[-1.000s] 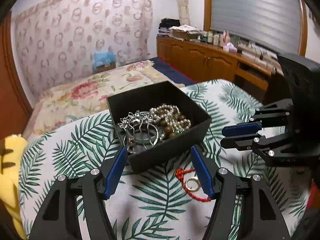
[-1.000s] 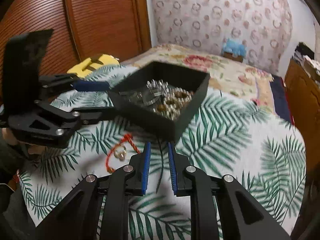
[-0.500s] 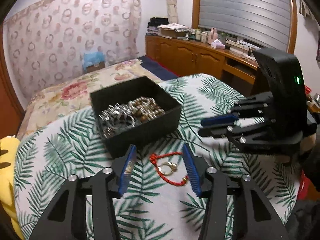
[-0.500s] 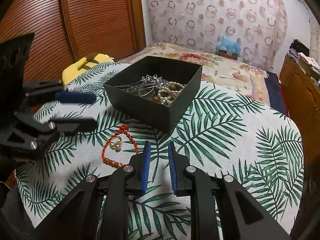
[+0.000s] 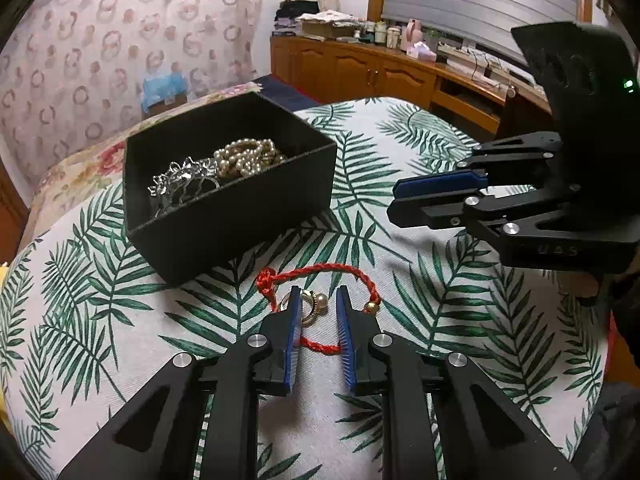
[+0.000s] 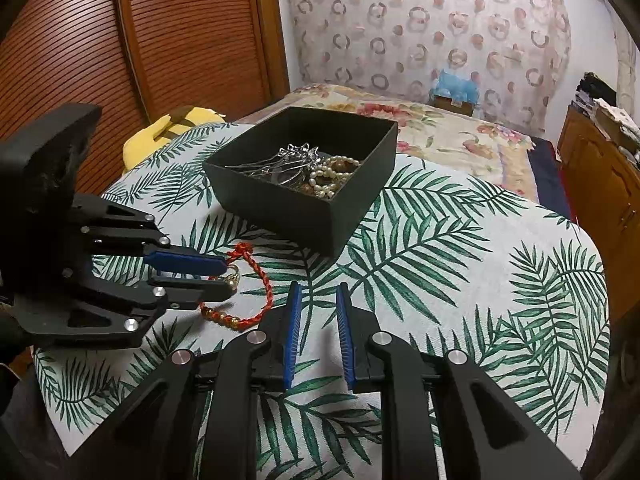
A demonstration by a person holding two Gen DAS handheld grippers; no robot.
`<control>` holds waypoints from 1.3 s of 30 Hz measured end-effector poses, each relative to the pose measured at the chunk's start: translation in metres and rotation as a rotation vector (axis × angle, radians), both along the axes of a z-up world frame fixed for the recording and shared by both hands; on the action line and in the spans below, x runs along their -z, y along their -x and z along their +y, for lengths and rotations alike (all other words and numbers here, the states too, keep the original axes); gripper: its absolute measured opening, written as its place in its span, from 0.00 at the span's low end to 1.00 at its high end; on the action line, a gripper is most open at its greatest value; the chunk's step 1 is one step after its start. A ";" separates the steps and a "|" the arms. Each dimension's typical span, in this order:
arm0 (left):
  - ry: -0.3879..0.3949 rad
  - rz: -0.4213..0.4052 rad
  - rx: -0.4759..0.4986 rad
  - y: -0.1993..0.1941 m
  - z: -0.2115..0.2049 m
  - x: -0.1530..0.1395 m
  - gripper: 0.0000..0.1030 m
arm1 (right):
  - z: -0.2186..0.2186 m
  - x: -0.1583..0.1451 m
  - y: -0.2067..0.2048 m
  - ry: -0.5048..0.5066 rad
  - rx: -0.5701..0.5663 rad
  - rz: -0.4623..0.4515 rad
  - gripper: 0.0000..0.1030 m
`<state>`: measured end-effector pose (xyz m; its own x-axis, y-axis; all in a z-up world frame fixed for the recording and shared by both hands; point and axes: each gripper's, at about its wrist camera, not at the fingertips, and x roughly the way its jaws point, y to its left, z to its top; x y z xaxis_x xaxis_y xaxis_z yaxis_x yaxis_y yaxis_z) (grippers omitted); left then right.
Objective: Organize jewelry
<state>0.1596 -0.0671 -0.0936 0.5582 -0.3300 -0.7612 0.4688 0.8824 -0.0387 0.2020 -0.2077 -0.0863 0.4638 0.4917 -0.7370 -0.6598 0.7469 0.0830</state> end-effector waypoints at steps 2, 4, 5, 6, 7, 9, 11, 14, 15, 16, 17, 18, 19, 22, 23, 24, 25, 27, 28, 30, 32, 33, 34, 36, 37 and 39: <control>-0.014 0.008 -0.002 -0.002 -0.001 0.004 0.13 | 0.001 0.001 0.000 -0.002 -0.005 0.002 0.19; -0.014 0.003 0.000 -0.002 0.000 0.004 0.12 | 0.003 0.002 0.001 -0.002 -0.012 0.006 0.19; -0.010 -0.001 0.001 -0.001 0.000 0.004 0.11 | 0.005 0.004 0.002 -0.002 -0.016 0.010 0.19; -0.005 -0.003 0.000 -0.001 0.001 0.003 0.09 | 0.006 0.005 0.002 0.000 -0.021 0.015 0.19; -0.001 -0.008 -0.003 -0.001 0.002 0.002 0.09 | 0.007 0.007 0.003 0.001 -0.024 0.017 0.19; 0.016 -0.016 -0.017 0.000 0.007 -0.002 0.09 | 0.012 0.010 0.004 0.008 -0.038 0.025 0.19; 0.034 -0.028 -0.031 0.003 0.014 -0.008 0.09 | 0.016 0.012 0.005 0.011 -0.052 0.031 0.19; 0.064 -0.047 -0.050 0.006 0.021 -0.018 0.09 | 0.023 0.014 0.003 0.010 -0.069 0.042 0.19; 0.070 -0.054 -0.055 0.006 0.023 -0.022 0.09 | 0.026 0.015 0.002 0.011 -0.073 0.043 0.19; 0.073 -0.062 -0.060 0.007 0.026 -0.024 0.09 | 0.028 0.015 0.001 0.012 -0.076 0.046 0.19; 0.074 -0.068 -0.065 0.008 0.027 -0.026 0.09 | 0.032 0.015 0.000 0.012 -0.084 0.050 0.19; 0.077 -0.078 -0.075 0.008 0.030 -0.029 0.09 | 0.034 0.015 -0.001 0.014 -0.092 0.051 0.19; 0.078 -0.083 -0.081 0.009 0.032 -0.031 0.09 | 0.038 0.016 -0.001 0.021 -0.099 0.051 0.19; 0.079 -0.094 -0.102 0.007 0.039 -0.035 0.09 | 0.048 0.020 -0.001 0.066 -0.118 0.038 0.19; 0.078 -0.097 -0.112 0.007 0.042 -0.036 0.09 | 0.051 0.022 0.000 0.084 -0.121 0.031 0.19; 0.078 -0.100 -0.120 0.006 0.045 -0.037 0.09 | 0.053 0.022 0.001 0.096 -0.126 0.015 0.17; 0.079 -0.102 -0.126 0.006 0.047 -0.038 0.09 | 0.054 0.022 0.003 0.112 -0.129 0.001 0.04; 0.082 -0.109 -0.136 0.006 0.051 -0.042 0.09 | 0.053 0.019 0.003 0.109 -0.143 0.010 0.03; 0.085 -0.116 -0.142 0.006 0.052 -0.044 0.09 | 0.052 0.018 0.003 0.105 -0.144 0.011 0.03; 0.087 -0.129 -0.147 0.005 0.054 -0.050 0.09 | 0.049 0.011 0.005 0.093 -0.146 -0.003 0.03; 0.088 -0.143 -0.151 0.005 0.056 -0.055 0.09 | 0.046 -0.001 0.006 0.065 -0.145 -0.021 0.03; 0.089 -0.151 -0.153 0.004 0.057 -0.058 0.09 | 0.045 -0.007 0.006 0.054 -0.145 -0.031 0.03; 0.089 -0.157 -0.154 0.004 0.058 -0.061 0.09 | 0.043 -0.016 0.007 0.043 -0.144 -0.049 0.03; 0.090 -0.170 -0.156 0.002 0.059 -0.067 0.09 | 0.042 -0.029 0.005 0.027 -0.144 -0.073 0.03; 0.091 -0.176 -0.157 0.001 0.059 -0.069 0.09 | 0.042 -0.035 0.005 0.019 -0.144 -0.086 0.03; 0.092 -0.187 -0.162 0.000 0.060 -0.072 0.09 | 0.040 -0.050 0.002 0.005 -0.135 -0.121 0.03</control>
<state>0.1601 -0.0075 -0.0214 0.7373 -0.2877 -0.6112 0.3283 0.9433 -0.0480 0.2004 -0.1677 -0.0368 0.4791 0.5519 -0.6825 -0.7592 0.6509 -0.0066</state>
